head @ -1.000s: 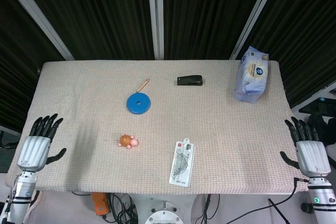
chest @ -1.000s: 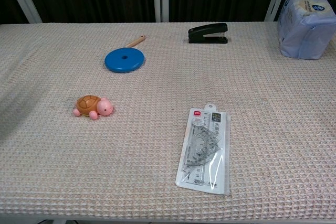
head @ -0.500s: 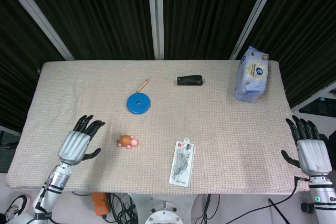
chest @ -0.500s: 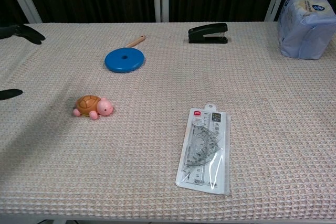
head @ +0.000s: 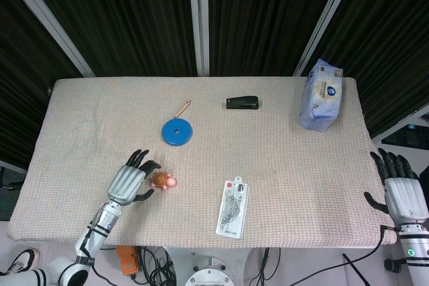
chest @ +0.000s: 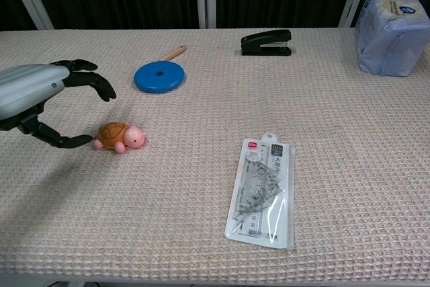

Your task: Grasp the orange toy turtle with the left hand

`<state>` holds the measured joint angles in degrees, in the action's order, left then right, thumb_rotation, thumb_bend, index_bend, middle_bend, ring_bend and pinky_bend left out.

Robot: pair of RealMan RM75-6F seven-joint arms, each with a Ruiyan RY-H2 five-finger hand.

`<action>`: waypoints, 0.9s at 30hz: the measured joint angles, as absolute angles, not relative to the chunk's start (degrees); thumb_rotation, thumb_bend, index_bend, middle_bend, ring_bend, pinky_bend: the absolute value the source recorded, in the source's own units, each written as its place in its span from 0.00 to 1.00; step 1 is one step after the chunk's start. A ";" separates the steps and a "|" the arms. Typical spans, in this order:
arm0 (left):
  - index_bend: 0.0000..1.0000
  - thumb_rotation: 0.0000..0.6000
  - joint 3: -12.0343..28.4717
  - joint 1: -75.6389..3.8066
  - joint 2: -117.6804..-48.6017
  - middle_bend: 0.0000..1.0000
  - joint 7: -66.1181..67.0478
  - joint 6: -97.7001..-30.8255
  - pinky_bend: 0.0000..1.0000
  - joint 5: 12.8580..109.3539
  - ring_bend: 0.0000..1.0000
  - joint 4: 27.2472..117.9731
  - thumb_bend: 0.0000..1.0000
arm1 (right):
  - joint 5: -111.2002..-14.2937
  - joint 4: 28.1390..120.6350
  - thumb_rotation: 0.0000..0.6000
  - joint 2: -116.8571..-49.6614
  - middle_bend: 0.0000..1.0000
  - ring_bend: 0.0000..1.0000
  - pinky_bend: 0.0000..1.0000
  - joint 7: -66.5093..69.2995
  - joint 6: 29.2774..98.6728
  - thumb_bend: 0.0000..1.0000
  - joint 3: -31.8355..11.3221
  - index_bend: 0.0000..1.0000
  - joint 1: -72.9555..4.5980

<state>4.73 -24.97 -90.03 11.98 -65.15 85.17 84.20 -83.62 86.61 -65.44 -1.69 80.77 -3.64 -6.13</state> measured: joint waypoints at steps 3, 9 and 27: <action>0.30 1.00 4.64 -25.52 -90.81 0.31 10.69 -64.97 0.03 85.23 0.00 82.89 0.28 | -83.44 86.35 1.00 -65.62 0.00 0.00 0.00 -1.68 80.55 0.20 -3.71 0.00 -6.24; 0.30 1.00 3.95 -26.37 -91.35 0.30 8.47 -64.07 0.03 85.35 0.00 81.52 0.29 | -83.40 85.85 1.00 -65.92 0.00 0.00 0.00 -1.49 80.37 0.25 -3.68 0.00 -6.33; 0.47 1.00 3.60 -28.73 -95.55 0.47 7.73 -62.65 0.05 84.48 0.07 74.62 0.33 | -82.49 85.15 1.00 -65.85 0.00 0.00 0.00 -1.03 79.63 0.25 -3.85 0.00 -6.43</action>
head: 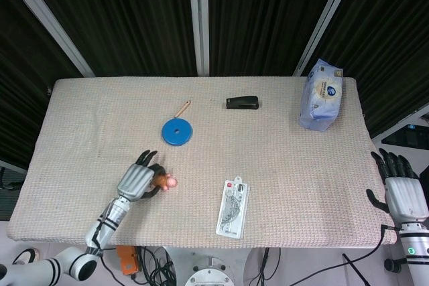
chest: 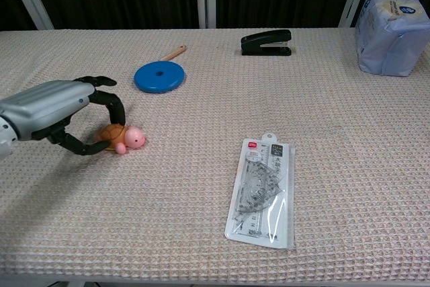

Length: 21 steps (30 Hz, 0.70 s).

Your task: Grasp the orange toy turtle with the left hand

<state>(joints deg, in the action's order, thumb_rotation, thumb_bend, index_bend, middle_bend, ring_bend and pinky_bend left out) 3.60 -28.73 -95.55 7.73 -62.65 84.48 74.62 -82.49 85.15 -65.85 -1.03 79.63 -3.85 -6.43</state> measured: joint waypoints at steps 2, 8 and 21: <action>0.53 1.00 3.55 -28.86 -96.08 0.53 7.23 -62.83 0.06 84.63 0.11 73.77 0.33 | -82.39 85.12 1.00 -65.85 0.00 0.00 0.00 -1.04 79.59 0.25 -3.90 0.00 -6.44; 0.69 1.00 3.26 -29.22 -98.00 0.67 5.95 -63.31 0.10 85.17 0.25 70.29 0.35 | -82.06 85.22 1.00 -65.87 0.00 0.00 0.00 -1.14 79.44 0.25 -4.02 0.00 -6.48; 0.29 1.00 2.56 -29.31 -98.10 0.29 4.87 -63.47 0.07 85.25 0.05 69.11 0.28 | -82.22 85.40 1.00 -65.78 0.00 0.00 0.00 -1.09 79.91 0.25 -4.05 0.00 -6.32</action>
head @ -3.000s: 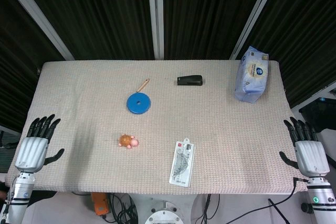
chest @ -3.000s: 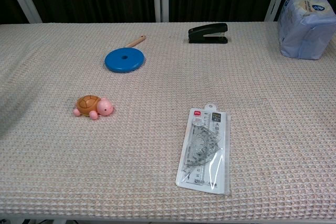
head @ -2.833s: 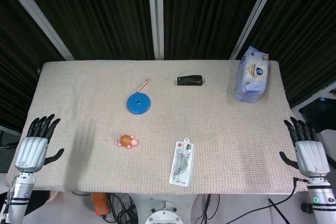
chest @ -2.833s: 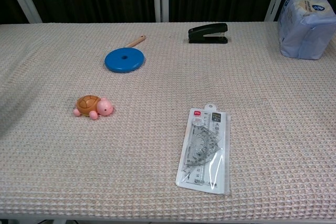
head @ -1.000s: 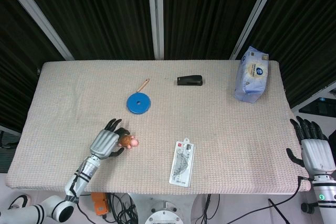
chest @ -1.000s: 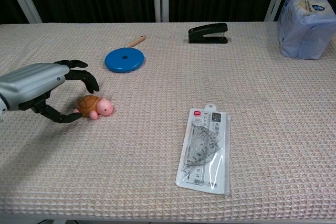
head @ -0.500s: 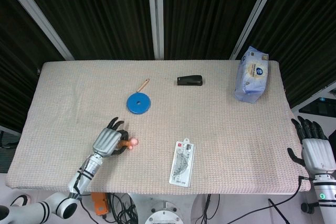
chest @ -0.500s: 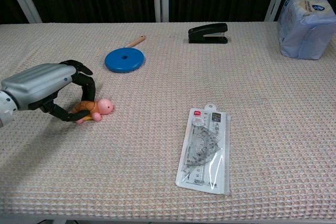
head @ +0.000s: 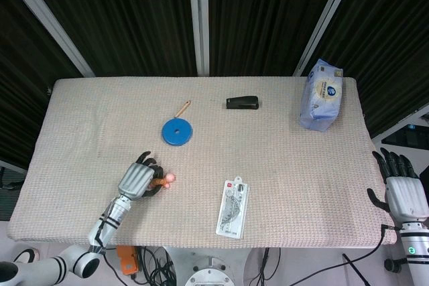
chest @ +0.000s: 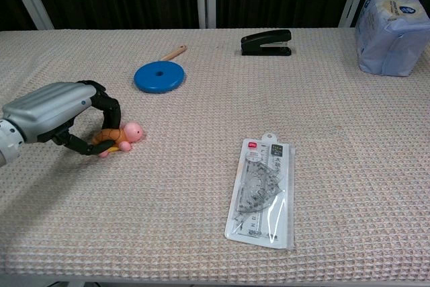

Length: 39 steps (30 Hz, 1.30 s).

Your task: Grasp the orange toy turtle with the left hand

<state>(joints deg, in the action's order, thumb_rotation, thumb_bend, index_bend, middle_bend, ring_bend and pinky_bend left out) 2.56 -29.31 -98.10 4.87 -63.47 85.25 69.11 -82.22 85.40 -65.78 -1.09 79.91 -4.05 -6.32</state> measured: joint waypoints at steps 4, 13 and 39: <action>0.29 1.00 2.57 -29.46 -96.82 0.28 5.67 -62.95 0.07 84.49 0.04 71.07 0.26 | -82.31 85.35 1.00 -65.68 0.00 0.00 0.00 -0.87 80.00 0.25 -4.01 0.00 -6.26; 0.38 1.00 2.88 -29.33 -96.13 0.39 6.20 -63.66 0.07 83.86 0.05 72.72 0.28 | -82.16 85.06 1.00 -65.91 0.00 0.00 0.00 -0.83 79.32 0.25 -3.93 0.00 -6.49; 0.10 1.00 2.70 -29.10 -96.76 0.00 5.53 -63.72 0.01 83.96 0.00 69.99 0.18 | -81.80 84.61 1.00 -66.01 0.00 0.00 0.00 -0.18 79.02 0.25 -3.95 0.00 -6.48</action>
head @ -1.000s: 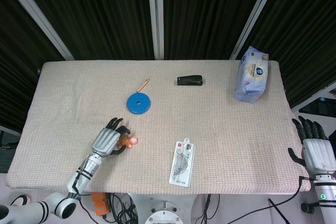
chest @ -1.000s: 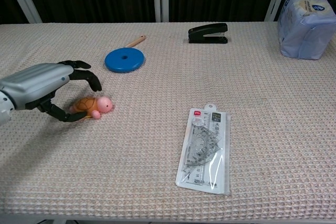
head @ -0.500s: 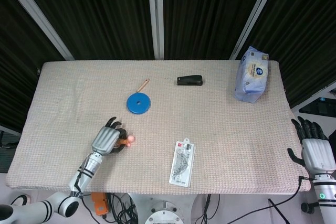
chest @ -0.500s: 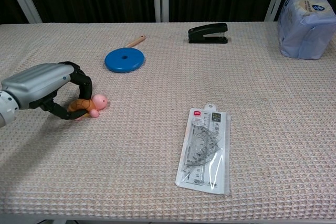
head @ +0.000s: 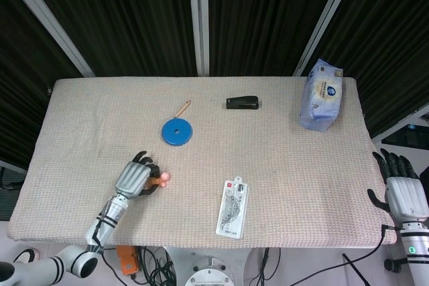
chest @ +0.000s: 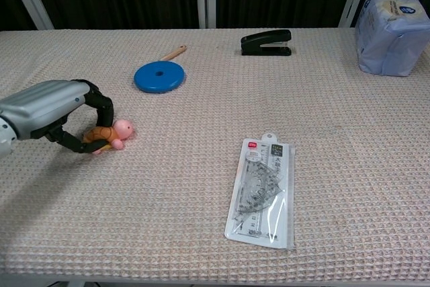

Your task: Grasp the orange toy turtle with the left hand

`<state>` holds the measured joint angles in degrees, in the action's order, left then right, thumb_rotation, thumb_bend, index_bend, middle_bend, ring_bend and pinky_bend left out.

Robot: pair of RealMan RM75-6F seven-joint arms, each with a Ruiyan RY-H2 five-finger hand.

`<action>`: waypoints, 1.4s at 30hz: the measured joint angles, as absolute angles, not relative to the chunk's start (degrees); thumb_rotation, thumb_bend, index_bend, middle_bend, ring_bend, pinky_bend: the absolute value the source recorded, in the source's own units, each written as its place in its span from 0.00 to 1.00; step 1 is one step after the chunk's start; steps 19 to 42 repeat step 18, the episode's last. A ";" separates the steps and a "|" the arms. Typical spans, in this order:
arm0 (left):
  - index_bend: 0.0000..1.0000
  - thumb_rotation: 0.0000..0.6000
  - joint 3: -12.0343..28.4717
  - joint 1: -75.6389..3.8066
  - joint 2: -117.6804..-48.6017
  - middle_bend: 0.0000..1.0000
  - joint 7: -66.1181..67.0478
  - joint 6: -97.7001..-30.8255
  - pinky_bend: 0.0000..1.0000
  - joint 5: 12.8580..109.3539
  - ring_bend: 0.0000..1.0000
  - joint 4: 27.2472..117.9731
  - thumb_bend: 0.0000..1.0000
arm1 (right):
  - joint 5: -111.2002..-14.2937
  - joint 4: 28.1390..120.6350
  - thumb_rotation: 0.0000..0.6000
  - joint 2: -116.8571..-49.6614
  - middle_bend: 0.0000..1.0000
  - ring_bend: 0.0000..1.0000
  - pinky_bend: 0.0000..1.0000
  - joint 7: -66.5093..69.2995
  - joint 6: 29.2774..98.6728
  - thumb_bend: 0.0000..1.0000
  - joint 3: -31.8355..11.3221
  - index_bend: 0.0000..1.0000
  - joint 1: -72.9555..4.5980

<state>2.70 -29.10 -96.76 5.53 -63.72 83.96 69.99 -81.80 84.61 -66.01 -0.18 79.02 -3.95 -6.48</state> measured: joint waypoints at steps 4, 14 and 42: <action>0.10 1.00 2.61 -27.90 -94.60 0.00 8.63 -66.01 0.00 83.50 0.00 72.13 0.17 | -82.16 85.38 1.00 -65.84 0.00 0.00 0.00 -0.20 79.28 0.25 -3.77 0.00 -6.34; 0.10 1.00 0.90 -19.09 -78.21 0.00 10.87 -77.16 0.00 82.30 0.00 83.41 0.17 | -84.20 85.60 1.00 -68.25 0.00 0.00 0.00 -0.74 79.25 0.24 -2.68 0.00 -6.57; 0.10 1.00 -0.69 -15.06 -74.50 0.00 6.57 -80.76 0.00 83.19 0.00 83.69 0.17 | -84.67 85.54 1.00 -68.94 0.00 0.00 0.00 -1.92 78.88 0.24 -2.56 0.00 -7.12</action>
